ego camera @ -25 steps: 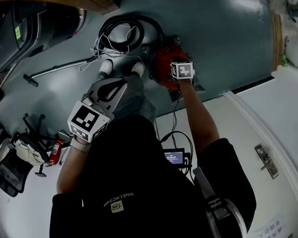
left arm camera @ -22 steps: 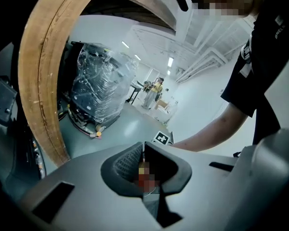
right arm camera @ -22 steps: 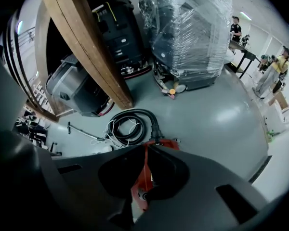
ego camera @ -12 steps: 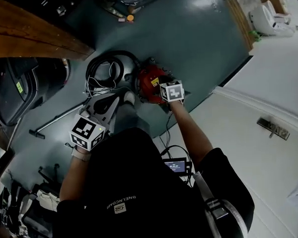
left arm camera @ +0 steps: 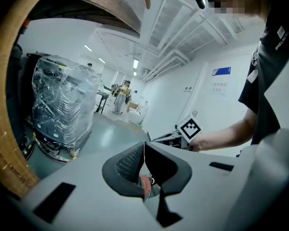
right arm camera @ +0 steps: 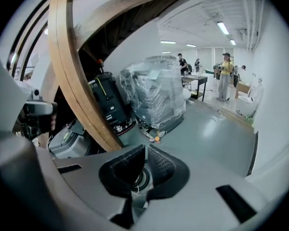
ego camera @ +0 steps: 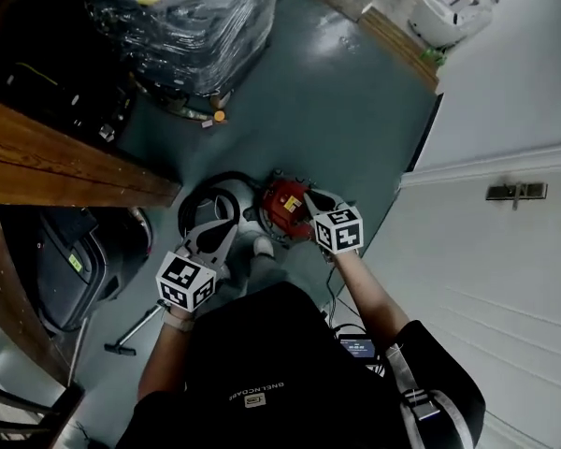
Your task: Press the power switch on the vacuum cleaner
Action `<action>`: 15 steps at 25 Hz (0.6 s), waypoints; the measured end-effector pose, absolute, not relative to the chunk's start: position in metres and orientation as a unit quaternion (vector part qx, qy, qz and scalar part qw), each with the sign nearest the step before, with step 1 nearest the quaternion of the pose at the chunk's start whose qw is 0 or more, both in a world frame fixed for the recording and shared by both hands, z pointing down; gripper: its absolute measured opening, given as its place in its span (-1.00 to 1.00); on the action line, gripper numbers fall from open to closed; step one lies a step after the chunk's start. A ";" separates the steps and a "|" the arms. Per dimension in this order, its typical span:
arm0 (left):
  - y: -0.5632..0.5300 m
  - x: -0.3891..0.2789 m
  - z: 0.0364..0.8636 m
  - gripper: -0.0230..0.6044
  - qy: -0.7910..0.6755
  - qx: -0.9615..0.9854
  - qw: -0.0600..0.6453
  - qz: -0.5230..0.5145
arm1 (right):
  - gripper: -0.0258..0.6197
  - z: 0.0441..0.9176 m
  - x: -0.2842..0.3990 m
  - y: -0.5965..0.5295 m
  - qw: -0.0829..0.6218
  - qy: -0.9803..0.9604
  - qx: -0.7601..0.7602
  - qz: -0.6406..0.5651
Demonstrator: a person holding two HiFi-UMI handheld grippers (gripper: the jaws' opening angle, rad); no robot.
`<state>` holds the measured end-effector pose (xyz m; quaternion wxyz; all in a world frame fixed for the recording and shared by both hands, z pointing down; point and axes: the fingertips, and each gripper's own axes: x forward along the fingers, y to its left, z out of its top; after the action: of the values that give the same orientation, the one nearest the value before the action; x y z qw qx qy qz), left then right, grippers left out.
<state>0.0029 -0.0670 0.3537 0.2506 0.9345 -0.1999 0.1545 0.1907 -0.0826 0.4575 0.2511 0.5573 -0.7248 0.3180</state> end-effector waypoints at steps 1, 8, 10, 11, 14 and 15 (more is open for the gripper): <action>-0.066 0.007 0.348 -0.88 -0.191 0.938 0.246 0.155 | -0.81 0.442 0.192 -0.077 0.238 -0.723 0.567 0.315; -0.054 0.040 0.310 -0.88 -0.121 0.957 0.216 0.152 | -0.81 0.357 0.202 -0.026 0.156 -0.705 0.625 0.297; -0.051 0.049 0.302 -0.88 -0.101 0.961 0.207 0.150 | -0.81 0.339 0.203 -0.012 0.136 -0.700 0.640 0.287; -0.049 0.053 0.298 -0.88 -0.092 0.963 0.203 0.148 | -0.81 0.330 0.204 -0.006 0.126 -0.698 0.646 0.281; -0.041 0.064 0.289 -0.88 -0.068 0.968 0.192 0.146 | -0.81 0.310 0.203 0.016 0.098 -0.693 0.663 0.266; -0.038 0.068 0.288 -0.88 -0.061 0.969 0.189 0.146 | -0.81 0.305 0.204 0.024 0.092 -0.691 0.668 0.260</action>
<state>0.0675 -0.0379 0.2877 0.1889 0.9691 -0.0607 0.1464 0.2036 0.0236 0.3051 0.0921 0.6681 -0.6911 0.2598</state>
